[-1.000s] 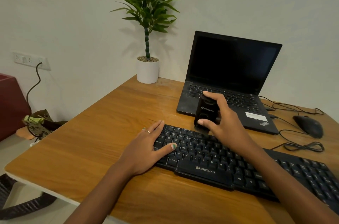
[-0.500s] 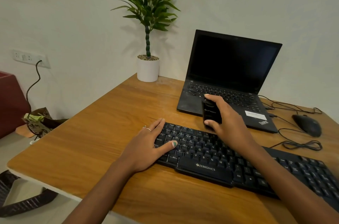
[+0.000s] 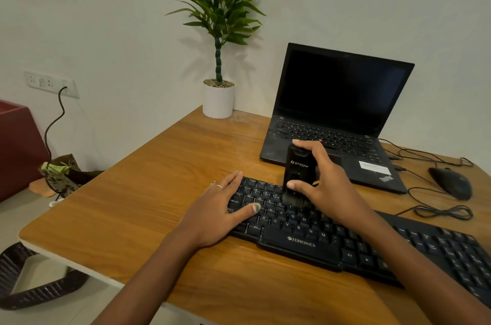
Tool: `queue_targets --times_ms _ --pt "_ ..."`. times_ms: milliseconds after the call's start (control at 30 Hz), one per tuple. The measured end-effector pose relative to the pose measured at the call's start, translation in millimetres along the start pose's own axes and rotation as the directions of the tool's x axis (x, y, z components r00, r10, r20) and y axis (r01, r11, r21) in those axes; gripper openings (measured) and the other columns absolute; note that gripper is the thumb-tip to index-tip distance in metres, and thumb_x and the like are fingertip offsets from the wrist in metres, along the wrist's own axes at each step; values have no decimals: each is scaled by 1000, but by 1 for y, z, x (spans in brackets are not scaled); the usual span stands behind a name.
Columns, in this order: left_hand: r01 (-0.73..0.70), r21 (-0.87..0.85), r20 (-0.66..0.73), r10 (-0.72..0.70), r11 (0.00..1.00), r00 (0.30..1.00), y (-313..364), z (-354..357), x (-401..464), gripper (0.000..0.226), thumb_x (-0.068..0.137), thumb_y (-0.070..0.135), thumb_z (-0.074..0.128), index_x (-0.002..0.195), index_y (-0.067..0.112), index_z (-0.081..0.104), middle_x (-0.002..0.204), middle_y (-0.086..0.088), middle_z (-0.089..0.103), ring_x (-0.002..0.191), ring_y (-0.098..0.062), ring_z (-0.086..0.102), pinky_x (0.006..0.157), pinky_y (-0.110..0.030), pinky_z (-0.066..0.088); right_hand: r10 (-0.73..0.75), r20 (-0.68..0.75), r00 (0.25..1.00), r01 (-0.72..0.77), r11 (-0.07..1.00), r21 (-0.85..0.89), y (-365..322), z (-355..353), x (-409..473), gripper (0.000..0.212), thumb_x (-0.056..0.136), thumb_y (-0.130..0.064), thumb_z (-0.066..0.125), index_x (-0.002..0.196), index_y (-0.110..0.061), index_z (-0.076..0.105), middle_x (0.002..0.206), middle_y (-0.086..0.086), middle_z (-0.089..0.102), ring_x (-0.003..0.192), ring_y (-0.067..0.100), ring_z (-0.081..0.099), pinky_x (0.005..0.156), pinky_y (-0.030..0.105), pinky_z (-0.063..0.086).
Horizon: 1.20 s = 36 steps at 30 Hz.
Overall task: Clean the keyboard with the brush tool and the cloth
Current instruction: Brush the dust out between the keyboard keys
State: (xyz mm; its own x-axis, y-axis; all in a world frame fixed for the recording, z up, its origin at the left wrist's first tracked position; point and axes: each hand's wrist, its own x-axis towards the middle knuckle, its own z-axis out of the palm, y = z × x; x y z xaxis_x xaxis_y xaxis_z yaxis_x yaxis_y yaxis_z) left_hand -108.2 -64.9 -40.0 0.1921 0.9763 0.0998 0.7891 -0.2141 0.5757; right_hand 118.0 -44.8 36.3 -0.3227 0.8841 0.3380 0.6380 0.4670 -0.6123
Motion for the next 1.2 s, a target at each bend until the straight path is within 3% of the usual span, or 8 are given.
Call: queue_targets --times_ms 67,200,367,500,667,833,1000,1200 --pt "2 0 8 -2 1000 1000 1 0 -1 106 67 92 22 155 35 8 160 19 7 149 -16 10 120 -39 18 23 -58 998 -27 998 -56 2 1 2 73 81 -20 70 136 -38 26 109 -13 47 93 9 55 73 22 48" --pt "12 4 14 -12 1000 1000 2 -1 -1 106 67 93 23 154 35 7 160 19 7 149 -18 11 119 -40 20 34 2 999 -34 997 71 -2 2 -2 71 79 -17 71 131 -40 29 105 -18 49 88 6 59 67 21 53" --pt "9 6 22 -10 1000 1000 5 -3 -3 101 70 86 26 155 34 8 161 17 7 149 -15 10 120 -39 18 28 -71 997 -36 992 -125 -3 5 -2 74 82 -21 69 138 -37 23 119 -4 51 97 12 54 80 30 51" --pt "9 19 26 -10 1000 1000 1 -1 -1 104 69 91 23 155 35 6 161 18 7 148 -16 11 119 -38 19 3 27 1000 -4 1000 24 -12 6 -6 72 79 -18 72 131 -42 29 112 -12 51 92 8 59 72 26 55" --pt "14 26 17 -14 1000 1000 1 -1 -1 113 60 97 15 154 36 6 160 20 6 149 -18 12 118 -42 23 58 -105 993 -70 991 -115 -4 3 -1 72 82 -21 69 137 -35 24 118 -3 52 97 14 55 79 29 51" --pt "11 20 12 -11 1000 1000 2 -2 -1 107 64 92 19 154 36 7 160 19 8 148 -18 14 118 -42 25 18 -10 1000 -18 1000 16 -13 10 -9 71 79 -20 72 132 -39 28 111 -10 52 90 10 59 70 25 55" --pt "11 12 7 -11 1000 1000 2 -1 -1 109 62 93 18 154 35 8 160 19 8 149 -20 13 118 -43 23 57 -137 989 -73 991 -116 -8 8 -5 72 82 -21 69 136 -36 24 119 -1 53 98 16 58 79 33 54" --pt "7 13 6 -7 1000 1000 1 -1 0 104 69 92 25 155 35 9 160 19 8 148 -20 14 118 -41 23 -11 20 1000 12 999 -39 -16 8 -10 70 80 -20 70 132 -42 29 112 -12 52 90 8 57 71 28 55"
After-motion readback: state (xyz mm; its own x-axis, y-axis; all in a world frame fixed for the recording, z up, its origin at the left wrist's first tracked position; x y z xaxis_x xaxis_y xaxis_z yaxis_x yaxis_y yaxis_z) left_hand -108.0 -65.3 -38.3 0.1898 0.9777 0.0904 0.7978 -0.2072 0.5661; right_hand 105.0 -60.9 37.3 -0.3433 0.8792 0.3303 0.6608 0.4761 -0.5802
